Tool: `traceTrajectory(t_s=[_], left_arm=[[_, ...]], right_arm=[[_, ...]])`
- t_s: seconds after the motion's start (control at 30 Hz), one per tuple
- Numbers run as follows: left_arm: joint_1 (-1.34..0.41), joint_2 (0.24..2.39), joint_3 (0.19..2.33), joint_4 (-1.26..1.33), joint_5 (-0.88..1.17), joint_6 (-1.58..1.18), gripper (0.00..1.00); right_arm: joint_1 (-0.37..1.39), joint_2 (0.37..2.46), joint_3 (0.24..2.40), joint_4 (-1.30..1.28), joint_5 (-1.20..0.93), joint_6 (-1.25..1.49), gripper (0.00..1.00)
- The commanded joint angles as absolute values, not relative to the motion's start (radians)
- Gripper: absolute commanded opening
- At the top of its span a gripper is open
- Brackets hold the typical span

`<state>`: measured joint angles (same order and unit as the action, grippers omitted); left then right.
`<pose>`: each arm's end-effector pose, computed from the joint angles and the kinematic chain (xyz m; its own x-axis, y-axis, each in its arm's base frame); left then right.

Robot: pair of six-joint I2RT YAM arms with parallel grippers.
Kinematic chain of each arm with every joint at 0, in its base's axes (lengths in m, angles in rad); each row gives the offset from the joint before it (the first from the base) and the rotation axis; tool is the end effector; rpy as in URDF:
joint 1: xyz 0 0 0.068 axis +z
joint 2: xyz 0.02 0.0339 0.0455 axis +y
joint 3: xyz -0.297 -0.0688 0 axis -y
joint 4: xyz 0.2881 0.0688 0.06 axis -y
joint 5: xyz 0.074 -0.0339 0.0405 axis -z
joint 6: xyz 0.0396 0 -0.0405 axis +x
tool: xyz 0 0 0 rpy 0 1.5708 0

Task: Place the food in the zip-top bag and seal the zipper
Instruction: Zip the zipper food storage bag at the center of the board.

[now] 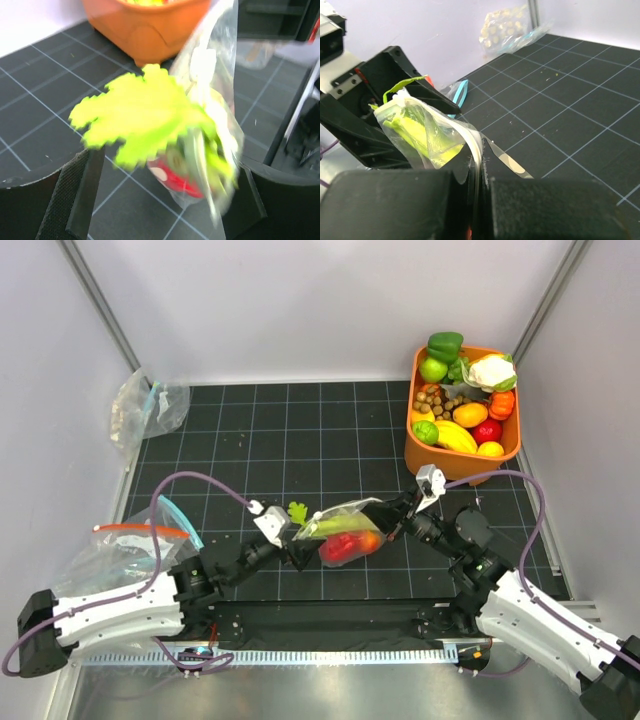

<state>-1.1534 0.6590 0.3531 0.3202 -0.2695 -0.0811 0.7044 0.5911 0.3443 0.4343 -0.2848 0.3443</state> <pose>0.0867 -0.1695 0.2674 -0.0569 -0.0644 -0.9963 0.7712 0.6310 -0.0848 0.1280 0.1234 0.2877 -0.1471 0.3001 -0.9425 -0.8310 0.4794 0.2823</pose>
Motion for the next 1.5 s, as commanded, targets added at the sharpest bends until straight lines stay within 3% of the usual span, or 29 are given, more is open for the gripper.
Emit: traceTrajectory(t_s=[0.0, 0.47, 0.53, 0.7, 0.8, 1.0, 1.13, 1.37, 1.47], left_arm=[[-1.152, 0.730, 0.390, 0.408, -0.204, -0.055, 0.86], [-1.151, 0.641, 0.348, 0.454, -0.071, -0.061, 0.86], [-1.152, 0.646, 0.357, 0.443, -0.069, -0.063, 0.76], [-1.150, 0.646, 0.380, 0.400, -0.087, -0.074, 0.38], [-1.152, 0.637, 0.385, 0.385, -0.103, -0.081, 0.21], [-1.152, 0.635, 0.396, 0.374, -0.190, -0.084, 0.00], [-1.152, 0.663, 0.460, 0.351, -0.347, -0.149, 0.00], [-1.152, 0.729, 0.564, 0.354, -0.289, -0.127, 0.00], [-1.150, 0.724, 0.481, 0.420, -0.284, -0.069, 0.00]], right_arm=[[0.704, 0.597, 0.399, 0.532, -0.357, 0.364, 0.01], [0.704, 0.610, 0.416, 0.505, -0.363, 0.371, 0.01], [0.704, 0.621, 0.425, 0.494, -0.379, 0.370, 0.01], [0.704, 0.632, 0.434, 0.482, -0.390, 0.370, 0.01], [0.704, 0.638, 0.433, 0.479, -0.377, 0.365, 0.02], [0.704, 0.660, 0.440, 0.459, -0.357, 0.365, 0.03], [0.704, 0.646, 0.451, 0.423, -0.327, 0.360, 0.03], [0.704, 0.585, 0.437, 0.388, -0.259, 0.351, 0.05], [0.704, 0.571, 0.442, 0.376, -0.256, 0.345, 0.05]])
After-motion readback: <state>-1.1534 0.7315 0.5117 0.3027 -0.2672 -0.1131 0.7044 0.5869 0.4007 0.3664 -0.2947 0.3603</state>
